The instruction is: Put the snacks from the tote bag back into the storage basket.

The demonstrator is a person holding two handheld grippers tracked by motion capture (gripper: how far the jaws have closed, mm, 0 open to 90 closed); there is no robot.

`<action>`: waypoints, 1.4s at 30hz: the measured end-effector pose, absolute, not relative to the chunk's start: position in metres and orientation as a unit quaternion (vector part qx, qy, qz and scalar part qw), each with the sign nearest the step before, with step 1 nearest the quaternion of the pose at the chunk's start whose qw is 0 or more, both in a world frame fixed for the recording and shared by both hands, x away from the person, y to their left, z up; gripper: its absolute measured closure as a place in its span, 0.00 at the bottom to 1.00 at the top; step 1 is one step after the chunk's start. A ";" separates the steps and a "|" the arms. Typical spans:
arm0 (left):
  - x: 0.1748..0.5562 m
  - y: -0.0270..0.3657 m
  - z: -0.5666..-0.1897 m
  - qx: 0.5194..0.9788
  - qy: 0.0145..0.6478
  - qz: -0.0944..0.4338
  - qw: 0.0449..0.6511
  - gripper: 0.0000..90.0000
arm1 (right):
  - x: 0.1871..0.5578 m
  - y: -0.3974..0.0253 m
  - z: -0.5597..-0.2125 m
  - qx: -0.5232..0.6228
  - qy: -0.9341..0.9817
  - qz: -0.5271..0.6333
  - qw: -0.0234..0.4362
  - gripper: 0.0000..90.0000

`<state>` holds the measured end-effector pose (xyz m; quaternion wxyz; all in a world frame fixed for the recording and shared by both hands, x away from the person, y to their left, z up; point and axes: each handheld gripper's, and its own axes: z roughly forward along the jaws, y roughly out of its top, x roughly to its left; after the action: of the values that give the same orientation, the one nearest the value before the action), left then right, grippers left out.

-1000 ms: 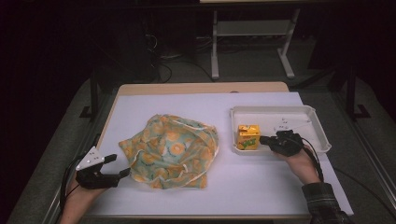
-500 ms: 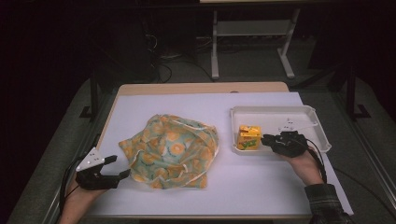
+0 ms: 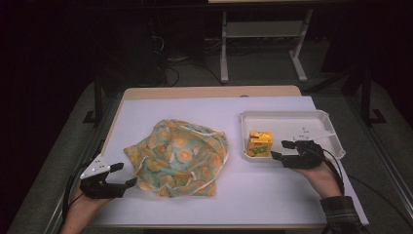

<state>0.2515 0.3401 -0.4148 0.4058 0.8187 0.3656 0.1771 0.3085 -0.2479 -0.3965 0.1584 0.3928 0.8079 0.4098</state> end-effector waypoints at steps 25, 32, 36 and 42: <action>0.253 0.337 -0.418 0.828 0.360 0.178 0.393 0.25 | 0.255 -0.250 -0.434 0.391 0.807 0.407 0.175 0.19; 0.253 0.336 -0.420 0.830 0.356 0.175 0.392 0.25 | 0.244 -0.254 -0.443 0.392 0.808 0.402 0.177 0.16; 0.254 0.334 -0.422 0.834 0.351 0.172 0.388 0.25 | 0.243 -0.256 -0.448 0.398 0.808 0.398 0.172 0.16; 0.254 0.332 -0.424 0.840 0.349 0.168 0.379 0.25 | 0.245 -0.254 -0.452 0.392 0.816 0.387 0.174 0.15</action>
<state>0.2541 0.3322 -0.4243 0.3794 0.8401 0.3492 0.1680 0.2455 -0.2537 -0.4517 0.1744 0.3917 0.8162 0.3871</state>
